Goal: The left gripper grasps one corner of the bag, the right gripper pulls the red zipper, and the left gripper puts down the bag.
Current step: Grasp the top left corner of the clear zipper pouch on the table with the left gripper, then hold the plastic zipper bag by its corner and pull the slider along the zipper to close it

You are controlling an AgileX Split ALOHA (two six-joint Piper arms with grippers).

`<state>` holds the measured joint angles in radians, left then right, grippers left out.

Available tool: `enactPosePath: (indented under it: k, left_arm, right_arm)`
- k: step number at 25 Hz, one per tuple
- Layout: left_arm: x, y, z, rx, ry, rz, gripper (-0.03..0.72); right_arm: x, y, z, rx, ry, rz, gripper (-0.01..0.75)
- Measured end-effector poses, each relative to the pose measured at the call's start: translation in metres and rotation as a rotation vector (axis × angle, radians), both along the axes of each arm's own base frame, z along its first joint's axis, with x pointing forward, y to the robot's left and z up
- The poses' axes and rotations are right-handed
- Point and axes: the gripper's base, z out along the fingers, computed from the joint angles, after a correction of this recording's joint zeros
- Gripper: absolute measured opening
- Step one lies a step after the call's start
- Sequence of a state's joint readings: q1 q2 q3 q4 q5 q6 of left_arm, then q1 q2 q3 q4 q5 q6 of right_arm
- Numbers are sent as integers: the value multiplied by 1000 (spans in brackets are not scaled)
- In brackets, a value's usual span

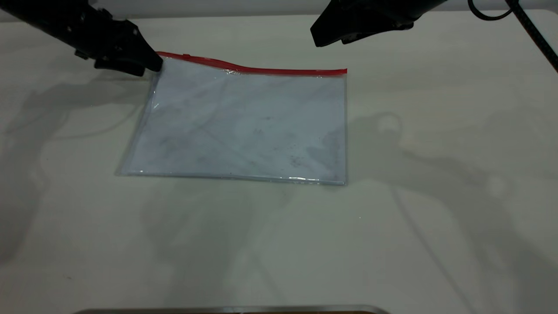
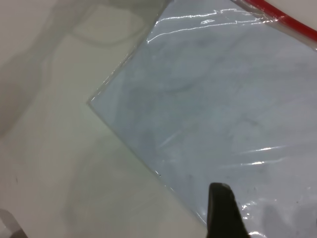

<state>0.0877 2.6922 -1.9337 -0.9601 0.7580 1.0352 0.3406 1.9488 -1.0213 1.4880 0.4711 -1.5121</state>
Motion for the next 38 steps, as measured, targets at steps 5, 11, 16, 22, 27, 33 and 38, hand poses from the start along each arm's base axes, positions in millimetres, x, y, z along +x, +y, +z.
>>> enactPosePath:
  k: [5,11,16,22,27,33,38]
  left_arm:
    - [-3,-8,-16,-116,17,-9,540]
    - [-5,-11,-18,-146,7,-55,417]
    - [-4,-12,-7,-124,-51,-121,94]
    - [-4,-22,20,-123,-186,-303,54]
    - [-14,-34,31,-182,-268,-518,54]
    - [-23,-48,30,-170,-362,-733,54]
    - [-24,-52,30,-159,-368,-773,54]
  right_arm:
    - [0,0,0,-1,0,-2,483]
    - [0,0,0,0,3,-8,483]
    - [17,7,9,30,-40,-1,483]
    - [66,26,-9,40,-113,55,483]
    - [95,47,-34,97,-154,203,483]
    - [116,61,-59,148,-167,279,483]
    - [115,64,-76,160,-143,309,483]
